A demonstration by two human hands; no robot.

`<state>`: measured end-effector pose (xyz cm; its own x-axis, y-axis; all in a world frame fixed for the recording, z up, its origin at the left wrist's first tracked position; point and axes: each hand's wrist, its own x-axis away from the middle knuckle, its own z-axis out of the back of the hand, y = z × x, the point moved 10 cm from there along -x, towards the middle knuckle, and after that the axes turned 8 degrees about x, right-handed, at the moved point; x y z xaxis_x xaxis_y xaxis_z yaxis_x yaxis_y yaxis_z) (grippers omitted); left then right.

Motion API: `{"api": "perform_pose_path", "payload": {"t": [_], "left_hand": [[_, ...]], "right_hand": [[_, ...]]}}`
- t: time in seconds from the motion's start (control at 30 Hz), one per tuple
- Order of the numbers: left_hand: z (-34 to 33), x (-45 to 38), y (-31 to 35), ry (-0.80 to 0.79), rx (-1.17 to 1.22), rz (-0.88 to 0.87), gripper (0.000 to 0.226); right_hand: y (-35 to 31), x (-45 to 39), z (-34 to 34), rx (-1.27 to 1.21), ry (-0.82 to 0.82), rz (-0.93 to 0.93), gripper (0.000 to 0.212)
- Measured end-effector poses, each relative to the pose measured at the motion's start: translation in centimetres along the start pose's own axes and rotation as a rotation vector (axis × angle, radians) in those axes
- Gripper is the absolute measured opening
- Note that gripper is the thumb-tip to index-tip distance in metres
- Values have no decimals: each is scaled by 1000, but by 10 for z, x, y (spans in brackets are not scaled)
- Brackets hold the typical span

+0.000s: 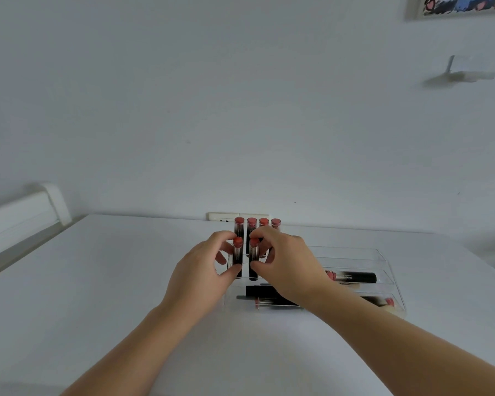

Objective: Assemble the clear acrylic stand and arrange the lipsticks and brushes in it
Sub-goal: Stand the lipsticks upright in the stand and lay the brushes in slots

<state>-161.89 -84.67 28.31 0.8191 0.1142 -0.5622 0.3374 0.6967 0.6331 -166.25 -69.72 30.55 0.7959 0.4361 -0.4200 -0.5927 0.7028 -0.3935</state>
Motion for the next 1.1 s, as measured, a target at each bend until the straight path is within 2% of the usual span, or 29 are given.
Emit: {"api": "perform_pose_path", "payload": {"t": [0.43,1.1], "left_hand": [[-3,2,-2,-9,11,3,61],[-5,2,-6,-1,31,16,61]], "right_hand": [[6,1,-10,-58,7,-41,47],[1,1,-8,-36,24,0,50]]}}
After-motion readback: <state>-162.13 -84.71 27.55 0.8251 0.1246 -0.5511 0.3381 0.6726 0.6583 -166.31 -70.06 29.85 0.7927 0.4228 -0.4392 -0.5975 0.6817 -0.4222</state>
